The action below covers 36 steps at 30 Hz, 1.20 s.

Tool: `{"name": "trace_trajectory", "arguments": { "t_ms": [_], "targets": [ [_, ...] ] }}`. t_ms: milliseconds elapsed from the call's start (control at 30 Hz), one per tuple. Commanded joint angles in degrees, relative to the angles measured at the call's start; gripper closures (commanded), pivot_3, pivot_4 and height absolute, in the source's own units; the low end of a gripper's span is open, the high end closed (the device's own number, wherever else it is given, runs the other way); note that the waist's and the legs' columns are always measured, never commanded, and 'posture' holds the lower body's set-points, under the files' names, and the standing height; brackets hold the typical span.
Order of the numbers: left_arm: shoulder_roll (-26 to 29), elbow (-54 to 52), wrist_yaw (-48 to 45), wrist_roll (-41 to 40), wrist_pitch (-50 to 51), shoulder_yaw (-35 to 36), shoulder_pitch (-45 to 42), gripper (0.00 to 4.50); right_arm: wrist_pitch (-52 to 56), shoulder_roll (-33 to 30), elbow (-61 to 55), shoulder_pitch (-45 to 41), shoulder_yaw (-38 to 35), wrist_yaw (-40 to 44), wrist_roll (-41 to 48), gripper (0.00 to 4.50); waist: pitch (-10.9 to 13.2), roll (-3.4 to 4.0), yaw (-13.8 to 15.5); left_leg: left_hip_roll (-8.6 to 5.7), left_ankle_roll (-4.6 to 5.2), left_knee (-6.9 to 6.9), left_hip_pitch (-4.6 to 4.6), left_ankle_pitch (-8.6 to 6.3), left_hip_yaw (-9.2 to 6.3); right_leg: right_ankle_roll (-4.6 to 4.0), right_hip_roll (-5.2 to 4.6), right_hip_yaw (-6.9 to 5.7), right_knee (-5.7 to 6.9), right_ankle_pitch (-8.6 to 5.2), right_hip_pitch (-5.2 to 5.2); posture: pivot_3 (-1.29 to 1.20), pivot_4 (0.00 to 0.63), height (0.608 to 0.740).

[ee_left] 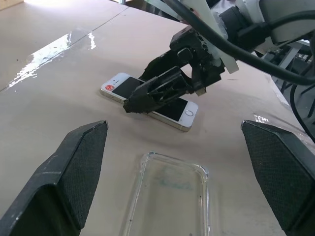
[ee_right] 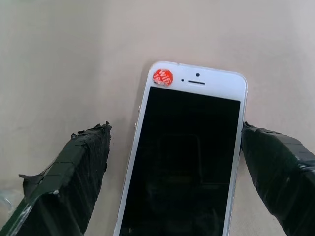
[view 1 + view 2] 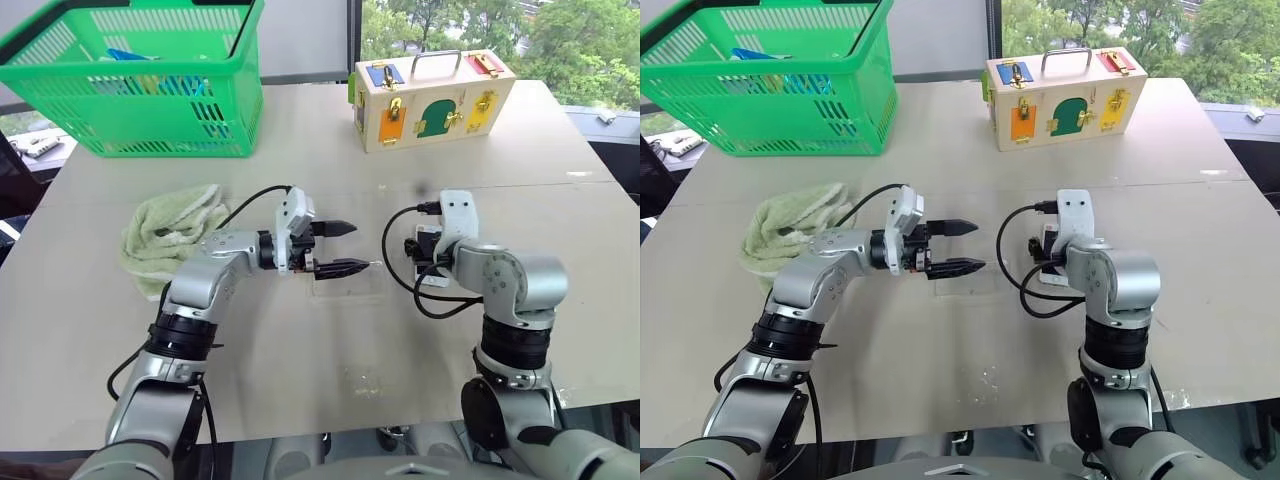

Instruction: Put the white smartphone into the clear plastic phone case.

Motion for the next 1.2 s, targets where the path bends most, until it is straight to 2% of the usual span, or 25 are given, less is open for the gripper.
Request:
{"name": "trace_trajectory", "arguments": {
  "t_ms": [33, 233, 333, 367, 433, 500, 600, 667, 733, 900, 933, 1000, 1100, 1200],
  "targets": [
    [0.0, -0.6, -0.6, 0.3, -1.2, 0.3, -1.1, 0.02, 0.6, -0.7, 2.7, 3.2, 3.8, -0.3, -1.0, 0.00, -0.1, -0.09, 0.0, 0.01, 0.00, 0.00, 0.04, 0.00, -0.03, 0.00, 0.02, -0.02, 0.02, 0.00, 0.02, 0.00, 0.150, 0.740],
    [0.3, -1.4, -0.7, 0.2, -0.8, 0.4, -0.7, 0.02, 0.6, -4.2, 1.5, 8.1, 7.1, 0.8, -1.5, 0.00, -0.2, -0.21, 0.2, 0.05, 0.00, -0.01, 0.18, 0.00, -0.11, -0.01, 0.05, -0.08, 0.07, -0.02, 0.15, 0.00, 0.150, 0.740],
    [0.9, -0.8, -1.2, 0.3, -1.1, 0.8, -0.6, 0.00, 0.6, -6.2, -0.2, 9.6, 7.3, 2.4, -0.7, 1.33, -0.3, -0.29, 0.7, 0.03, 0.00, -0.01, 0.16, 0.00, -0.10, -0.02, 0.03, -0.09, 0.05, -0.02, 0.16, 0.00, 0.150, 0.740],
    [1.0, -0.8, -1.0, 0.4, -1.2, 1.0, -0.5, 0.00, 0.6, -8.3, -1.9, 10.2, 7.1, 3.9, 0.0, 1.59, -0.3, -0.33, 0.9, 0.03, 0.00, -0.01, 0.14, 0.00, -0.10, -0.02, 0.02, -0.10, 0.02, -0.02, 0.16, 0.00, 0.150, 0.740],
    [1.3, -0.6, -0.7, 0.5, -1.6, 1.4, -0.3, 0.00, -0.1, -11.2, -4.4, 10.9, 6.5, 6.3, 1.0, 1.65, -0.3, -0.40, 1.7, 0.01, -0.01, -0.01, 0.11, -0.01, -0.08, 0.00, -0.01, -0.10, -0.04, -0.03, 0.17, 0.00, 0.150, 0.740],
    [1.5, -2.0, 0.5, 0.2, -1.0, 2.2, 0.7, 0.00, -5.7, -17.8, -8.1, 13.0, 5.3, 14.0, 5.0, 1.69, -0.3, -0.40, 2.1, -0.10, -0.01, 0.02, 0.03, -0.01, -0.11, 0.04, -0.10, -0.14, -0.08, -0.04, 0.17, 0.00, 0.150, 0.740],
    [2.5, -2.9, 0.9, 0.2, -1.2, 3.5, 2.0, 0.00, -16.8, -27.5, -10.3, 16.1, 6.2, 25.5, 9.7, 1.69, -0.3, -0.39, 2.5, -0.36, 0.00, 0.06, -0.10, -0.01, -0.11, 0.25, -0.30, -0.07, -0.22, -0.11, 0.16, 0.00, 0.150, 0.740],
    [2.9, -4.8, 2.6, 0.4, -1.2, 4.3, 3.5, 0.00, -28.0, -39.5, -8.8, 19.5, 10.3, 36.4, 8.9, 1.69, -0.2, -0.32, 2.6, -0.39, 0.01, 0.08, -0.17, -0.01, -0.09, 0.39, -0.30, -0.03, -0.32, -0.03, 0.14, 0.00, 0.150, 0.740],
    [3.2, -7.5, 4.4, -0.4, 0.2, 5.5, 4.9, 0.00, -36.9, -48.3, -6.0, 21.5, 13.8, 44.0, 7.3, 1.69, -0.2, -0.26, 2.8, -0.51, 0.03, 0.10, -0.18, -0.02, -0.09, 0.46, -0.35, -0.03, -0.42, 0.00, 0.16, 0.00, 0.150, 0.740],
    [5.6, -12.1, 5.7, -1.6, 2.0, 8.2, 8.4, 0.00, -37.1, -49.2, 1.7, 18.4, 14.6, 49.0, 10.8, 1.69, -0.2, -0.48, 2.6, -0.42, 0.04, 0.10, -0.14, -0.03, -0.13, 0.55, -0.23, -0.01, -0.54, 0.07, 0.22, 0.00, 0.150, 0.740],
    [6.0, -13.5, 6.3, -1.9, 2.6, 8.6, 9.3, 0.00, -36.8, -49.5, 1.4, 18.4, 14.8, 49.4, 10.7, 0.63, -0.2, -0.49, 2.5, -0.36, 0.04, 0.12, -0.09, -0.03, -0.12, 0.54, -0.17, 0.00, -0.52, 0.08, 0.26, 0.00, 0.150, 0.740],
    [7.2, -15.2, 6.6, -2.6, 3.3, 9.8, 10.3, 0.00, -34.4, -48.4, 0.1, 17.5, 15.0, 48.2, 11.0, 0.08, -0.2, -0.48, 2.5, -0.30, 0.04, 0.11, -0.08, -0.03, -0.14, 0.51, -0.14, -0.01, -0.47, 0.09, 0.24, 0.00, 0.150, 0.740],
    [8.9, -16.7, 6.5, -3.5, 3.7, 11.2, 11.7, 0.00, -28.8, -48.4, -3.4, 17.2, 14.4, 46.1, 11.3, 0.08, -0.2, -0.49, 2.6, -0.25, 0.03, 0.11, -0.08, -0.02, -0.15, 0.51, -0.10, -0.02, -0.43, 0.09, 0.22, 0.00, 0.150, 0.740],
    [9.8, -18.5, 6.9, -3.6, 3.3, 11.4, 13.6, 0.00, -22.0, -47.3, -7.2, 19.4, 9.5, 43.5, 13.3, 0.08, -0.2, -0.48, 2.9, -0.24, 0.03, 0.12, -0.08, -0.02, -0.14, 0.51, -0.12, -0.01, -0.38, 0.09, 0.20, 0.00, 0.150, 0.740]
  ]
}}
